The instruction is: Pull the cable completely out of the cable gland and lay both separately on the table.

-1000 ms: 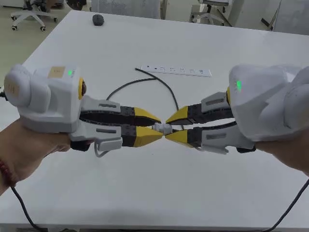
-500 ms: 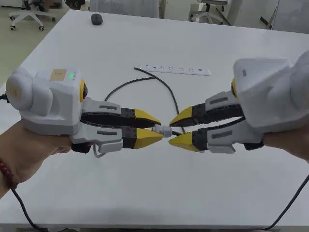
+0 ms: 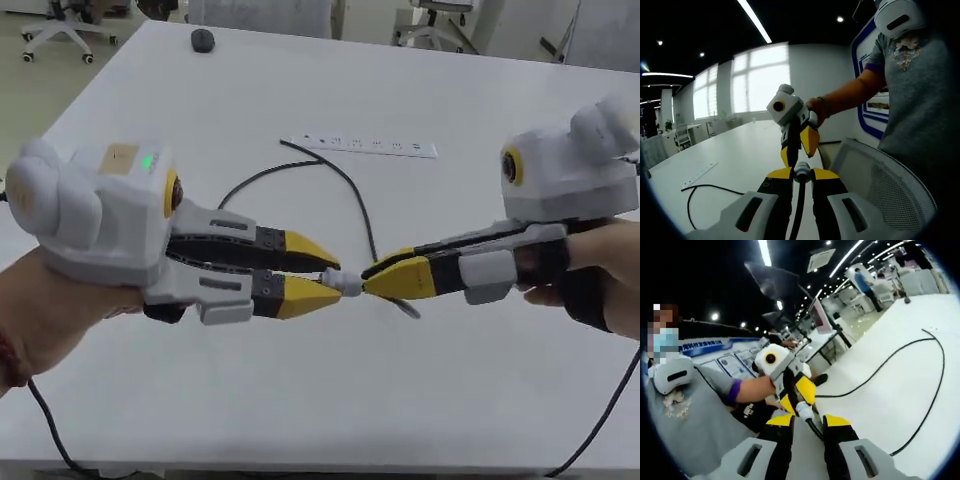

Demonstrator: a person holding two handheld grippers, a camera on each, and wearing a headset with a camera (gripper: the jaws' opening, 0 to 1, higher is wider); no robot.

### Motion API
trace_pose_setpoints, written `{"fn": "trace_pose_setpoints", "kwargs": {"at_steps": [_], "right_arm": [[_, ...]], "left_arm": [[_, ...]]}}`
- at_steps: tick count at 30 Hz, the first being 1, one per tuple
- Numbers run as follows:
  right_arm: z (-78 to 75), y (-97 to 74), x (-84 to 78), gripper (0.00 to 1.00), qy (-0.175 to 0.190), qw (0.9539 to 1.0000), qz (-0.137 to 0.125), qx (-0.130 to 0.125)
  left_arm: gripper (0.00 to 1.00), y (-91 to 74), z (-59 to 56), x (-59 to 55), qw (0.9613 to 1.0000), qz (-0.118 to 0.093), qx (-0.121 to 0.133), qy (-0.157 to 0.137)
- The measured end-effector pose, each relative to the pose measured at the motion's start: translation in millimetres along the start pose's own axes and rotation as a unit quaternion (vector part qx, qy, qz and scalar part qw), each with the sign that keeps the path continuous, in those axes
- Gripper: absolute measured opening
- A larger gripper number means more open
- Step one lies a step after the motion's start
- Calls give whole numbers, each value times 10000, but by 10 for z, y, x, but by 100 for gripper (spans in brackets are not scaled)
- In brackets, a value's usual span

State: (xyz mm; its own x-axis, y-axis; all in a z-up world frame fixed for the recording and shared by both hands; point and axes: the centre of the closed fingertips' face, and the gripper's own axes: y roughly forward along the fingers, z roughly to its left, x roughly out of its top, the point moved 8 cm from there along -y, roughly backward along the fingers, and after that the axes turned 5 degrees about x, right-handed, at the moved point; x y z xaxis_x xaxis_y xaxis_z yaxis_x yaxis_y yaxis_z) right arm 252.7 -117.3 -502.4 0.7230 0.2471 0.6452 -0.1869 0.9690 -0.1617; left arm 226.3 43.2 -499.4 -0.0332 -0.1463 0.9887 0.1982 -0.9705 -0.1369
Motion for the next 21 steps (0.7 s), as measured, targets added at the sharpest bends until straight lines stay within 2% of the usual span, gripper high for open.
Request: {"fn": "trace_pose_setpoints", "kwargs": {"at_steps": [1,2,3,5,6,7,8,11,14,16,19,21], "right_arm": [[-7,9,4,18,44,9999,-79,57],[-11,19,5,17,246,9994,-187,182],[-9,26,-15,17,390,9988,-140,254],[-21,51,-27,18,419,9984,-189,327],[-6,70,-66,18,641,9969,-54,460],[-17,83,-67,18,581,9971,-91,473],[-1,103,-91,18,815,9949,-65,591],[-22,124,-118,15,905,9939,-23,633],[-3,140,-112,12,1031,9915,-51,795],[6,145,-111,11,989,9915,-16,842],[19,138,-130,11,1056,9894,119,986],[44,139,-147,11,896,9894,266,1116]], "left_arm": [[14,-1,-6,2,10000,-2,-9,13],[14,-3,-20,7,10000,-11,-43,51],[14,-4,-23,9,10000,-15,-44,59],[14,-7,-33,13,9999,-32,-78,74],[14,-10,-42,18,9999,-49,-100,109],[14,-11,-45,20,9999,-54,-108,118],[14,-13,-51,23,9998,-59,-119,139],[14,-16,-74,32,9997,-73,-173,186],[14,-16,-84,27,9996,-63,-190,219],[14,-14,-90,26,9995,-59,-199,247],[14,-9,-109,33,9992,-83,-258,294],[14,-2,-124,40,9989,-99,-330,316]]}}
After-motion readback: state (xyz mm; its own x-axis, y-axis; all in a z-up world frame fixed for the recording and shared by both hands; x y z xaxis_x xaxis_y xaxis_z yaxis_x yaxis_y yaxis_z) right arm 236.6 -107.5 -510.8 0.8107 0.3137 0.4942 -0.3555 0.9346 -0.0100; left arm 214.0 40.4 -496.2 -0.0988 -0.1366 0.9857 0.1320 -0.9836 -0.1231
